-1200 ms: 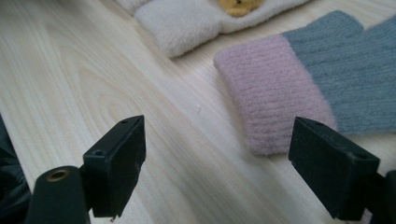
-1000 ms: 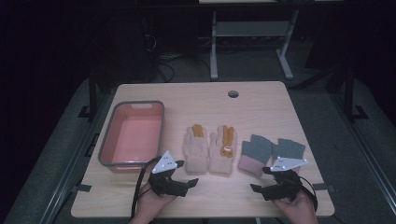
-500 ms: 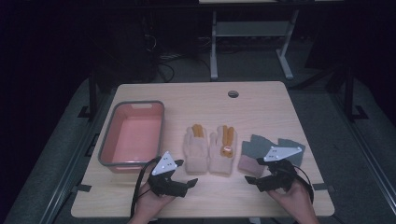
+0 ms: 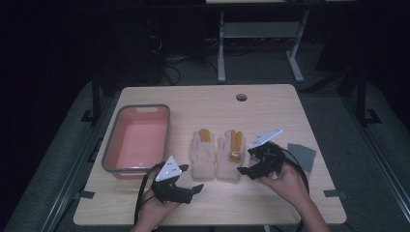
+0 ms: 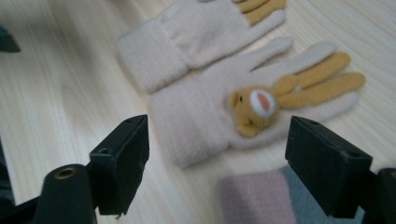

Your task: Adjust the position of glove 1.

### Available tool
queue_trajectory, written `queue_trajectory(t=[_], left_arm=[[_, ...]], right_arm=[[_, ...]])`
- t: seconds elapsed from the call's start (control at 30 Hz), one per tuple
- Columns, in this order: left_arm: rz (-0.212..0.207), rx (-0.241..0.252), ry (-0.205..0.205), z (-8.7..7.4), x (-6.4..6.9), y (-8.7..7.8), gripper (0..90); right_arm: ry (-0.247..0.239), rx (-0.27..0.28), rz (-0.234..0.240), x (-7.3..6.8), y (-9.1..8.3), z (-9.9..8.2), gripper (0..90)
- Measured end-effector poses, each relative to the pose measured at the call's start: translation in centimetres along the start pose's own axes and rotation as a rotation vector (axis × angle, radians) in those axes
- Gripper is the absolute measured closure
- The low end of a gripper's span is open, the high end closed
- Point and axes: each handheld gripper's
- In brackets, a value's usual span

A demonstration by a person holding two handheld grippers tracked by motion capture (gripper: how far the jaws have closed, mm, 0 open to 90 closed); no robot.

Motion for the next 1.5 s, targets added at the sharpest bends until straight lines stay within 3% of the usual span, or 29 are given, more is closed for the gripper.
queue_trajectory(t=[0.27, 0.4, 0.6, 0.8, 1.13, 1.27, 1.5], left_arm=[[0.004, 0.004, 0.007, 0.0, -0.1, -0.1, 16.4], [0.005, 0.003, 0.014, 0.1, 0.0, -0.1, 16.4], [0.002, 0.006, 0.016, 0.1, 0.0, -0.1, 16.4], [0.010, -0.005, 0.018, 0.0, 0.1, 0.0, 16.4], [0.010, -0.015, 0.017, 0.0, 0.1, 0.1, 16.4], [0.017, -0.015, 0.016, 0.0, 0.1, 0.0, 16.4], [0.011, -0.012, 0.007, 0.1, 0.0, 0.0, 16.4]], right_arm=[[0.006, -0.044, -0.009, 0.5, 2.1, 2.6, 22.6], [-0.019, -0.072, -0.014, 0.7, 3.5, 3.6, 23.5], [-0.029, -0.119, -0.037, 1.5, 5.2, 4.1, 26.5], [-0.005, -0.182, -0.062, 2.4, 7.1, 3.9, 32.4], [-0.006, -0.215, -0.088, 2.7, 8.4, 3.4, 48.7], [-0.001, -0.207, -0.095, 2.8, 8.3, 3.4, 56.4], [-0.007, -0.207, -0.105, 2.4, 7.8, 3.5, 60.6]])
Point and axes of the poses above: each handheld gripper's, and its own axes: y roughly forward along the jaws, z roughly out of its top, x roughly to its right, and after that the axes turned 15 degrees about y, right-handed
